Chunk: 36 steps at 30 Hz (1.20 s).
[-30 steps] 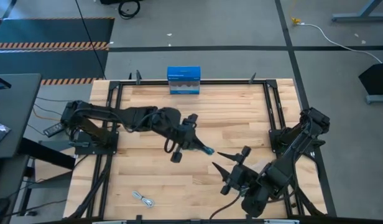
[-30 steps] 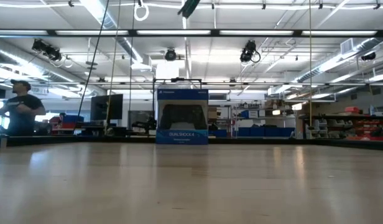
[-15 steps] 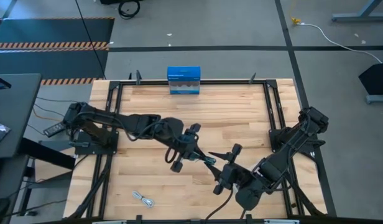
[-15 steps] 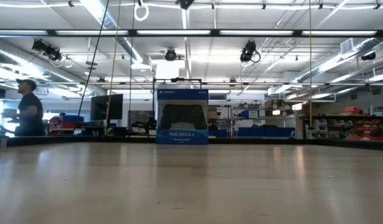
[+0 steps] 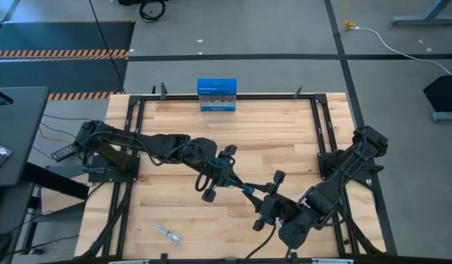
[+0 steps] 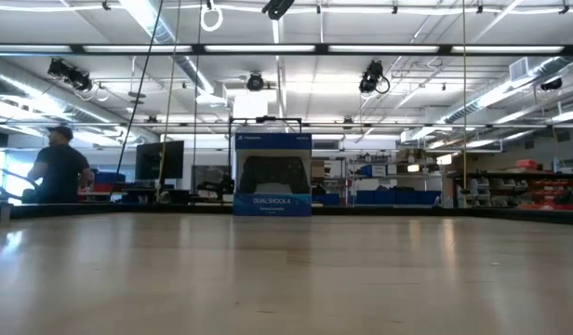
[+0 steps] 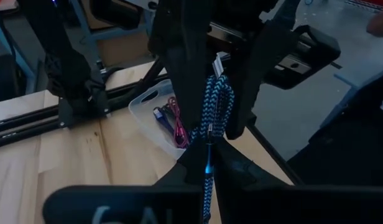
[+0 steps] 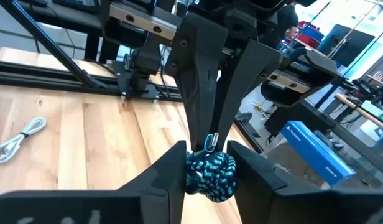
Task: Pick and place USB-C Cables
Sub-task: Put the light blue charger cable into the transparent bin
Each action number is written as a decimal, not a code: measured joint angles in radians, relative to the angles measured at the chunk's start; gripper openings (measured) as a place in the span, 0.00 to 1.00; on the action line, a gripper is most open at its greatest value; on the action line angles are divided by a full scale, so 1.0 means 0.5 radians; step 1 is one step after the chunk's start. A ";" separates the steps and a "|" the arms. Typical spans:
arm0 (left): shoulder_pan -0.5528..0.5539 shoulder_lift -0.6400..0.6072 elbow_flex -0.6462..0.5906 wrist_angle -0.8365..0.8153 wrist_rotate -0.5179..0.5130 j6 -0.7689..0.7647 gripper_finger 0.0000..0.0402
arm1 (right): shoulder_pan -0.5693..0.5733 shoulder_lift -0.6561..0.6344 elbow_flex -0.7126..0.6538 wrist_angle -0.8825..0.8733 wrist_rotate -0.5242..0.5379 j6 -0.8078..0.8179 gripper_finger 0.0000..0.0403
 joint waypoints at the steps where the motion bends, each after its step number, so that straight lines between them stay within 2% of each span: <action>1: 0.000 0.000 0.000 0.000 0.000 0.000 0.04 | 0.000 0.000 0.000 -0.013 0.000 0.003 0.29; 4: 0.000 -0.008 0.000 -0.008 0.000 0.004 0.04 | 0.000 0.000 0.000 -0.055 -0.010 0.003 0.23; 9: -0.001 -0.081 0.000 -0.050 -0.002 0.006 0.08 | 0.006 0.000 0.000 -0.145 -0.065 0.009 0.05; 15: -0.005 -0.141 0.003 -0.051 0.002 -0.004 0.17 | 0.003 0.002 -0.002 -0.211 -0.085 0.045 0.05; 19: 0.000 -0.162 0.002 -0.233 -0.055 0.000 0.22 | 0.004 0.002 -0.002 -0.232 -0.137 0.038 0.05; 22: 0.011 -0.216 0.002 -0.499 -0.268 0.035 0.26 | -0.003 -0.007 0.000 -0.347 -0.353 0.093 0.05; 26: 0.012 -0.244 0.001 -0.877 -0.511 -0.018 0.28 | -0.026 -0.062 0.021 -0.754 -0.825 0.498 0.05; 28: 0.011 -0.244 0.001 -0.998 -0.513 -0.078 0.28 | -0.029 -0.096 0.060 -1.020 -1.054 0.729 0.05; 31: -0.008 -0.237 0.001 -1.149 -0.514 -0.141 0.28 | 0.007 -0.141 0.156 -1.347 -1.284 0.996 0.05; 36: -0.048 -0.236 0.001 -1.452 -0.515 -0.292 0.28 | 0.121 -0.208 0.384 -1.675 -1.629 1.382 0.05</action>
